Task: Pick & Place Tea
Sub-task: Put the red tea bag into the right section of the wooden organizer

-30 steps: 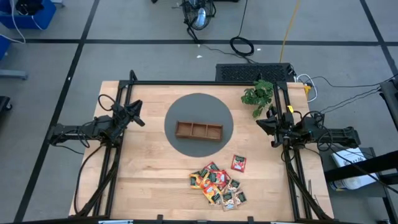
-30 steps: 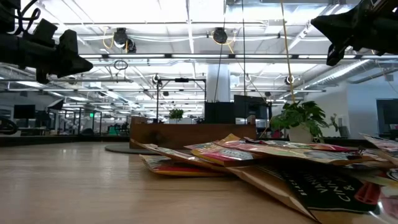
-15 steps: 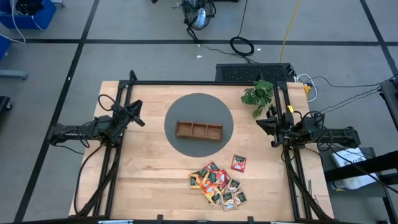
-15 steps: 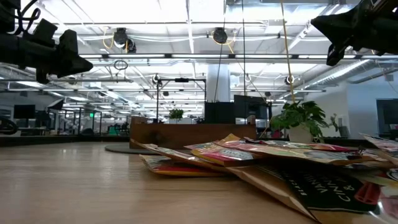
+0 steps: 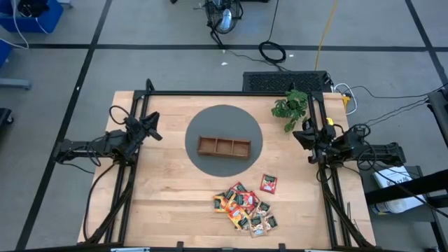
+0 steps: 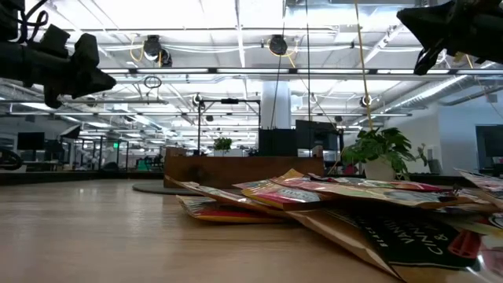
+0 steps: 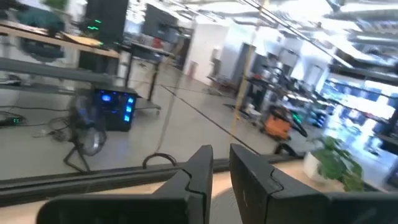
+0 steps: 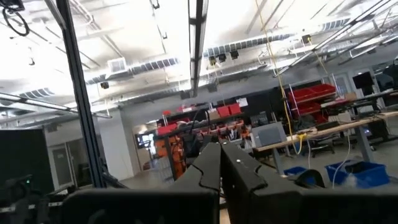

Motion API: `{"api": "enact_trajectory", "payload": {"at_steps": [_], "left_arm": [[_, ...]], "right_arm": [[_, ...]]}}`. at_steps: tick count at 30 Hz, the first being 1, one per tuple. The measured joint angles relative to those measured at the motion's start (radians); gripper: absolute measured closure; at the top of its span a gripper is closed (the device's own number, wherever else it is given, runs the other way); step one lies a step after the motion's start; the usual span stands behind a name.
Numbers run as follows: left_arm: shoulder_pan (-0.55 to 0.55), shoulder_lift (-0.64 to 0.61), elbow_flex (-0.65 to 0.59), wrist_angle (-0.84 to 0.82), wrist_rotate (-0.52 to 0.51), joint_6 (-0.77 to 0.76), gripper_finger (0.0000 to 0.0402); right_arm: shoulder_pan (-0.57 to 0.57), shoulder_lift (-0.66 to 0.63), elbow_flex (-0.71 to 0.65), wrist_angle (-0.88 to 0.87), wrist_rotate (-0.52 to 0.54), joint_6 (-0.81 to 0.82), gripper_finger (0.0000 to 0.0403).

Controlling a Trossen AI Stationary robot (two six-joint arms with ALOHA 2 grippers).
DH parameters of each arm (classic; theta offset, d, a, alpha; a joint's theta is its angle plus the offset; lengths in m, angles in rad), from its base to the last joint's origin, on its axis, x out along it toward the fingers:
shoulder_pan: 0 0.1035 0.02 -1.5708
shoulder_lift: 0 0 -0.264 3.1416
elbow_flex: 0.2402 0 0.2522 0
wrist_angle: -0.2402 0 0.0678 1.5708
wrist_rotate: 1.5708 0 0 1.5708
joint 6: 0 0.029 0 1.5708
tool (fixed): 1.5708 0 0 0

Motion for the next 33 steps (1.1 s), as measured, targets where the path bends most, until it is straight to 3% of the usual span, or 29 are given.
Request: {"api": "enact_trajectory", "payload": {"at_steps": [3, 12, 17, 23, 28, 33], "left_arm": [[0.001, 0.0, 0.0, -0.001, -0.053, -0.033, 0.0344], [0.001, 0.036, 0.0, -0.114, -0.046, 0.066, 0.0344], [0.001, 0.123, 0.0, -0.08, 0.103, 0.048, 0.0344], [0.0, 0.275, 0.0, 0.161, 0.444, 0.114, 0.0344], [0.008, 0.432, 0.0, 0.23, 0.419, 0.092, 0.0344], [0.008, 0.558, 0.019, 0.298, 0.523, 0.06, 0.0344]], "right_arm": [[0.0, 0.0, 0.0, -0.042, 0.0, 0.0, 0.0403], [0.0, 0.027, 0.0, -0.125, 0.052, -0.12, 0.0403], [0.0, 0.09, 0.0, -0.142, 0.051, -0.167, 0.0403], [0.0, 0.173, 0.0, -0.142, 0.018, -0.171, 0.0403], [0.002, 0.207, 0.0, -0.116, -0.079, -0.187, 0.0403], [0.003, 0.217, 0.0, -0.102, -0.11, -0.237, 0.0403]]}}
